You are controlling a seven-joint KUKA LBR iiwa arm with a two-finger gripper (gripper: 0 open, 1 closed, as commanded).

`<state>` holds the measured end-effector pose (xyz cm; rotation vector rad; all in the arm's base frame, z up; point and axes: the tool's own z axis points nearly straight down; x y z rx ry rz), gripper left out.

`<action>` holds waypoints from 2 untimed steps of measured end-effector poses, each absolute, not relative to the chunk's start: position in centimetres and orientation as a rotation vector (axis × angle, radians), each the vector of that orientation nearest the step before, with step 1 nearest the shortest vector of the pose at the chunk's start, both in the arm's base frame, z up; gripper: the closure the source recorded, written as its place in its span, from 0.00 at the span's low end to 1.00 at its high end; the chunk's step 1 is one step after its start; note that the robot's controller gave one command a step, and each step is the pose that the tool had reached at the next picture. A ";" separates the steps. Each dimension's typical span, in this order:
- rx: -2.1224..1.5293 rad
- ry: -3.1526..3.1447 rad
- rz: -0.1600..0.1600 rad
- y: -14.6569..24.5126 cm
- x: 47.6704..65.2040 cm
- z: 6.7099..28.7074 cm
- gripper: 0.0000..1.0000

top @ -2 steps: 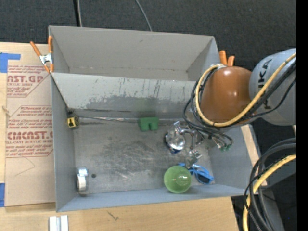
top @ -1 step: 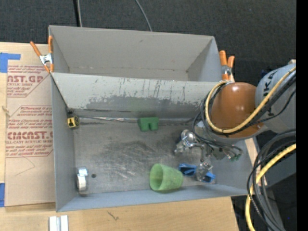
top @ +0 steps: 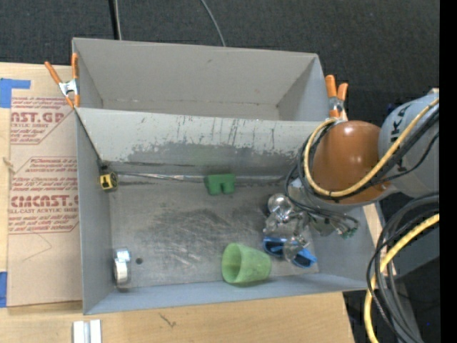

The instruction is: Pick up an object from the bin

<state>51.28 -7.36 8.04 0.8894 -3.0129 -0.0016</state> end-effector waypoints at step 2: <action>1.228 -2.897 0.003 -8.4 52.6 24.1 1.00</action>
Offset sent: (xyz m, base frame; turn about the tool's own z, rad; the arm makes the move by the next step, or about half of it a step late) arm -0.0002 0.0021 0.1131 -0.0011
